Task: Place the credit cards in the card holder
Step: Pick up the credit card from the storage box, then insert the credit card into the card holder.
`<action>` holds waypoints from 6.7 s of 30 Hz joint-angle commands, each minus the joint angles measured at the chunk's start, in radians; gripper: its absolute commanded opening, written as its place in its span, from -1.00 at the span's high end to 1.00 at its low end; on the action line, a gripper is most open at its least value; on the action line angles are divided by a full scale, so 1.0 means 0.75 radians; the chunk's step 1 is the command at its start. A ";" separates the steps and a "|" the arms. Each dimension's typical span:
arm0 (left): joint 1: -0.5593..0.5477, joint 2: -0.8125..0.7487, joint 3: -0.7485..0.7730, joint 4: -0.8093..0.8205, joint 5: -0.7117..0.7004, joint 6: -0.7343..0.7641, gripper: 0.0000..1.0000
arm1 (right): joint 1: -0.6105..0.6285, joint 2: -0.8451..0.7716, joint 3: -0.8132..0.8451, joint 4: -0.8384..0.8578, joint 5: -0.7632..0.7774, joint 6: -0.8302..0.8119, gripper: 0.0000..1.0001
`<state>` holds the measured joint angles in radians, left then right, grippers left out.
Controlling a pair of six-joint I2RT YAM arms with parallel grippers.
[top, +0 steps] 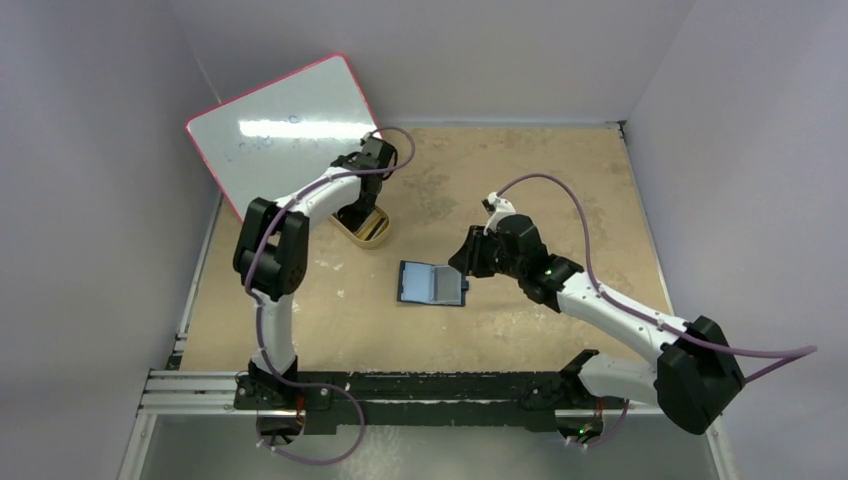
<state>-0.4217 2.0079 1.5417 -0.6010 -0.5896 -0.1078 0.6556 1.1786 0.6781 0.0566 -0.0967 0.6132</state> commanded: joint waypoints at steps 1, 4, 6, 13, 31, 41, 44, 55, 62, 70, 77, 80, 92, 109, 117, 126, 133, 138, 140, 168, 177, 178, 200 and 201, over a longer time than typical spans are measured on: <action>0.007 0.055 0.092 0.008 -0.167 0.070 -0.27 | 0.005 -0.052 -0.011 0.022 -0.008 0.007 0.32; 0.013 0.076 0.086 0.021 -0.163 0.071 -0.27 | 0.005 -0.071 -0.020 0.026 0.004 0.012 0.31; 0.015 0.092 0.093 0.024 -0.160 0.073 -0.27 | 0.005 -0.076 -0.021 0.028 0.010 0.014 0.31; 0.016 0.121 0.114 0.013 -0.216 0.078 -0.22 | 0.005 -0.064 -0.028 0.037 0.004 0.017 0.31; 0.014 0.080 0.131 0.009 -0.240 0.077 0.22 | 0.005 -0.069 -0.039 0.049 0.007 0.024 0.32; 0.013 0.065 0.155 -0.003 -0.268 0.079 0.36 | 0.006 -0.056 -0.037 0.056 -0.004 0.022 0.32; 0.013 0.067 0.154 -0.009 -0.273 0.079 0.40 | 0.004 -0.053 -0.036 0.057 -0.005 0.022 0.32; -0.010 0.051 0.169 -0.027 -0.311 0.079 0.47 | 0.006 -0.024 -0.033 0.092 0.016 0.012 0.32; -0.010 0.046 0.185 -0.053 -0.305 0.071 0.52 | 0.005 -0.019 -0.032 0.096 0.014 0.011 0.32; -0.062 0.009 0.213 -0.215 -0.213 -0.035 0.85 | 0.006 0.000 -0.040 0.118 -0.003 0.017 0.32; -0.101 -0.094 0.200 -0.342 -0.109 -0.184 1.00 | 0.006 0.004 -0.055 0.131 -0.020 0.025 0.32; -0.100 -0.163 0.176 -0.349 -0.026 -0.236 1.00 | 0.005 0.009 -0.060 0.133 -0.062 0.029 0.31; -0.095 -0.519 -0.138 -0.078 0.772 -0.441 1.00 | 0.003 0.098 -0.021 0.062 0.018 0.045 0.31; -0.107 -0.705 -0.973 0.882 1.487 -1.037 1.00 | 0.002 0.359 0.038 0.043 0.006 0.017 0.31; -0.139 -0.592 -1.094 1.056 1.507 -1.093 1.00 | 0.003 0.452 0.056 0.020 0.085 -0.012 0.31; -0.148 -0.491 -1.170 1.208 1.514 -1.142 1.00 | 0.004 0.452 0.026 -0.004 0.119 0.005 0.35; -0.161 -0.473 -1.182 1.227 1.489 -1.159 1.00 | 0.004 0.399 0.039 -0.028 0.112 0.012 0.40; -0.172 -0.453 -1.190 1.232 1.476 -1.177 1.00 | 0.004 0.386 0.036 -0.031 0.104 0.013 0.44; -0.179 -0.446 -1.193 1.229 1.465 -1.181 1.00 | 0.003 0.386 0.034 -0.027 0.104 0.014 0.45; -0.239 -0.354 -1.231 1.321 1.352 -1.222 0.90 | 0.003 0.383 0.020 -0.038 0.096 0.057 0.45; -0.258 -0.487 -1.149 1.042 1.192 -1.094 0.59 | 0.003 0.351 0.037 -0.084 0.109 0.080 0.45; -0.259 -0.497 -1.146 1.030 1.179 -1.090 0.57 | 0.003 0.349 0.035 -0.089 0.109 0.080 0.45; -0.330 -0.460 -1.151 1.101 1.121 -1.164 1.00 | 0.003 0.356 -0.031 -0.010 0.095 0.101 0.48; -0.330 -0.456 -1.154 1.107 1.118 -1.166 1.00 | 0.003 0.354 -0.030 -0.011 0.095 0.102 0.48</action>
<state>-0.6571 1.6527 0.6819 0.2184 0.3023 -0.9722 0.6556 1.4673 0.6617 0.0231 -0.0360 0.6743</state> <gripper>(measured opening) 0.047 0.263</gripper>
